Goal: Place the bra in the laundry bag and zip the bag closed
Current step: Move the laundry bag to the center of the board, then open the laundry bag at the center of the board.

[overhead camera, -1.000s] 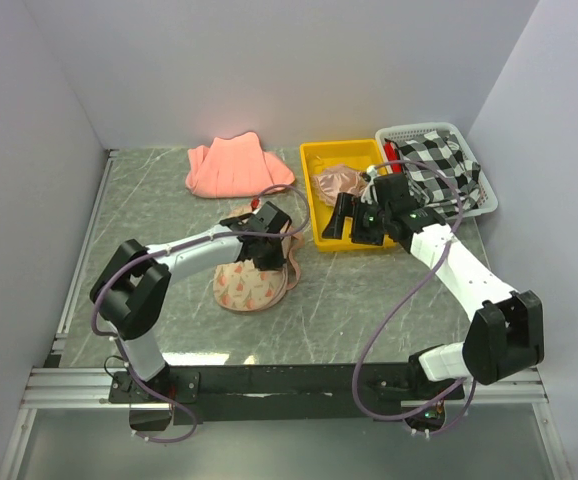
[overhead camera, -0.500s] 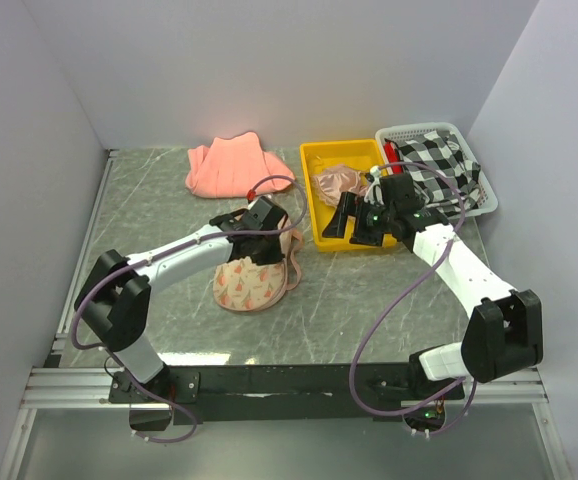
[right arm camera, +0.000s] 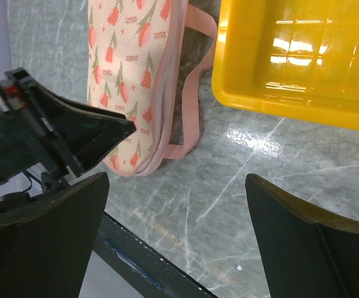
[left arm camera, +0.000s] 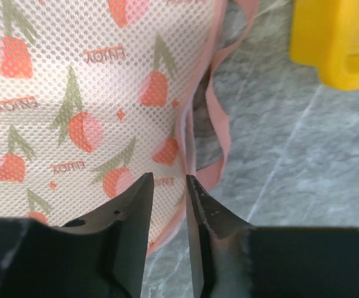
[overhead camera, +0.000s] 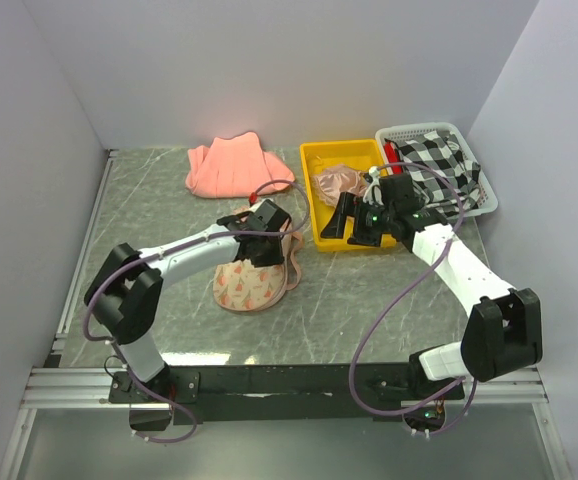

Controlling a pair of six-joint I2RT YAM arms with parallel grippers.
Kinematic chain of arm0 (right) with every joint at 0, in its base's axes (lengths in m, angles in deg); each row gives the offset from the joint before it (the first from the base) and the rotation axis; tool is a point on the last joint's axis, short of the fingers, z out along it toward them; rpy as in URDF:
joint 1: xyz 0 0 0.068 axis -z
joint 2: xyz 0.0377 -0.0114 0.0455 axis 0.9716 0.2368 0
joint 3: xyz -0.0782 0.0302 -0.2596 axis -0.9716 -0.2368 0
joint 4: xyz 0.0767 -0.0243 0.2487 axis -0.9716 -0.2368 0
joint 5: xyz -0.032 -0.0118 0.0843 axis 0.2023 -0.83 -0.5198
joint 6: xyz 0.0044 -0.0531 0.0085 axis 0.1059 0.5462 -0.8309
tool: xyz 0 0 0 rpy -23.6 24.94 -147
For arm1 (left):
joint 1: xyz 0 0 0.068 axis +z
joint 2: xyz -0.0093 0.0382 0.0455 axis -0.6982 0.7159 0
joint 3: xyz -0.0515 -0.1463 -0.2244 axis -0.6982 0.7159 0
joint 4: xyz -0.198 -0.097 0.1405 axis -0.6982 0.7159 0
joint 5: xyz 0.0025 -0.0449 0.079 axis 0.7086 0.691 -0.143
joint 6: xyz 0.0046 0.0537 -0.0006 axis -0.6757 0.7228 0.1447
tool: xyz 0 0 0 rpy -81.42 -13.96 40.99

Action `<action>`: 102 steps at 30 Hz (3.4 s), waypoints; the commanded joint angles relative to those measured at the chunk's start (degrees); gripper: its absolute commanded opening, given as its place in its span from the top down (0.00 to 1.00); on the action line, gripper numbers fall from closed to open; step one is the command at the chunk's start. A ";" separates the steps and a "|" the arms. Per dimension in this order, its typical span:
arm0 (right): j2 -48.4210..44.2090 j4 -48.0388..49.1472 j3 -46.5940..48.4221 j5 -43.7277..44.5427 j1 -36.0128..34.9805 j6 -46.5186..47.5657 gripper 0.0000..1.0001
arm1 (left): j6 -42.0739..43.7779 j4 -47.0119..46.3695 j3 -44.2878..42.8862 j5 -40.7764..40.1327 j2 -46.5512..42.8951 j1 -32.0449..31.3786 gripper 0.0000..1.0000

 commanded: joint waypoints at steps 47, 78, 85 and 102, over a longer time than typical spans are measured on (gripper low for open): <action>-0.60 0.86 -1.78 1.27 -0.12 0.91 0.01 | 0.77 0.41 -5.48 -4.98 7.31 -3.71 0.70; -0.43 2.35 -2.13 -1.10 -0.12 -0.14 0.01 | 2.53 5.60 -10.05 -8.75 -2.34 -4.41 0.99; -0.34 2.44 -1.87 -1.98 -0.47 -0.23 0.01 | 1.82 8.50 -10.23 -12.18 -7.53 -4.24 0.99; 12.83 11.58 3.58 -10.06 -12.15 -4.63 0.02 | -17.31 17.73 11.11 -23.61 -31.95 0.77 0.99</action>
